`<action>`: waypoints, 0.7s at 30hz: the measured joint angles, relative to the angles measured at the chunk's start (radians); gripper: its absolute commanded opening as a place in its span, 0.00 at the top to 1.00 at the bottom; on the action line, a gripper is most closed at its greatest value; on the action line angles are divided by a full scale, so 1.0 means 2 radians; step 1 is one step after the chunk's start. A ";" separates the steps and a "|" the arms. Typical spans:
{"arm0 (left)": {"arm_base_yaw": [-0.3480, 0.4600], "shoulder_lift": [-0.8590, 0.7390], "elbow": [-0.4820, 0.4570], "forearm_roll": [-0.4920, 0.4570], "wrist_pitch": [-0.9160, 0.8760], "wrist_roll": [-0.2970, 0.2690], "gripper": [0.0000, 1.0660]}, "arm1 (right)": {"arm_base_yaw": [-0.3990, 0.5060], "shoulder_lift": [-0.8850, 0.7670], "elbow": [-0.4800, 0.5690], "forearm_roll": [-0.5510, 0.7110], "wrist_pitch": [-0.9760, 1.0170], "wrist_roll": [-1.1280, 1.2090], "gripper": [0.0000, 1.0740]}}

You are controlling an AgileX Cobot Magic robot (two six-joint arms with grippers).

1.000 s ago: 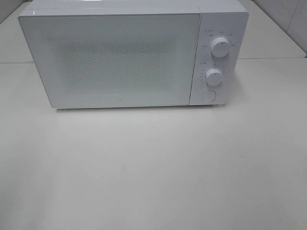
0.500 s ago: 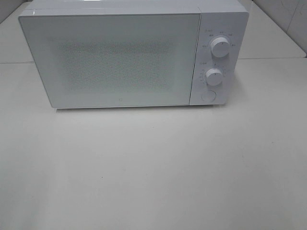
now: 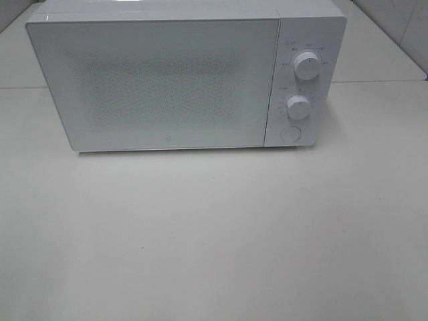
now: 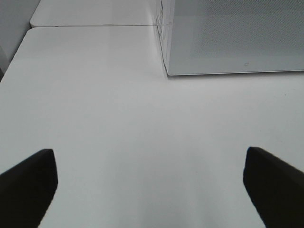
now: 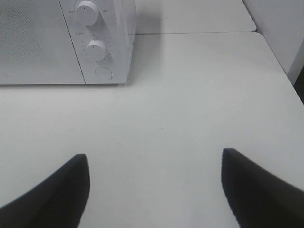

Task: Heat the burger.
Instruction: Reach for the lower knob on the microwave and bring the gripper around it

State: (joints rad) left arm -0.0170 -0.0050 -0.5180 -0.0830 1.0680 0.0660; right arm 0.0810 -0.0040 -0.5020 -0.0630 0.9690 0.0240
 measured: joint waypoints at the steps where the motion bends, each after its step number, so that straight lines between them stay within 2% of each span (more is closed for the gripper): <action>1: 0.000 0.000 0.000 0.000 0.000 0.000 0.05 | 0.000 0.000 0.000 0.000 0.000 0.000 0.29; 3: 0.000 0.000 0.000 0.009 0.000 -0.017 0.05 | 0.000 0.000 0.000 0.000 0.000 0.000 0.29; 6: 0.000 0.000 0.000 0.015 0.000 -0.026 0.05 | 0.000 0.000 0.000 0.000 0.000 0.000 0.29; 21: 0.000 0.000 0.001 0.016 0.000 -0.029 0.05 | 0.000 0.000 0.000 0.000 0.000 0.000 0.29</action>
State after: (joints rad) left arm -0.0170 -0.0050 -0.5160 -0.0500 1.0680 0.0080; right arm 0.0810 -0.0040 -0.5020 -0.0630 0.9690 0.0240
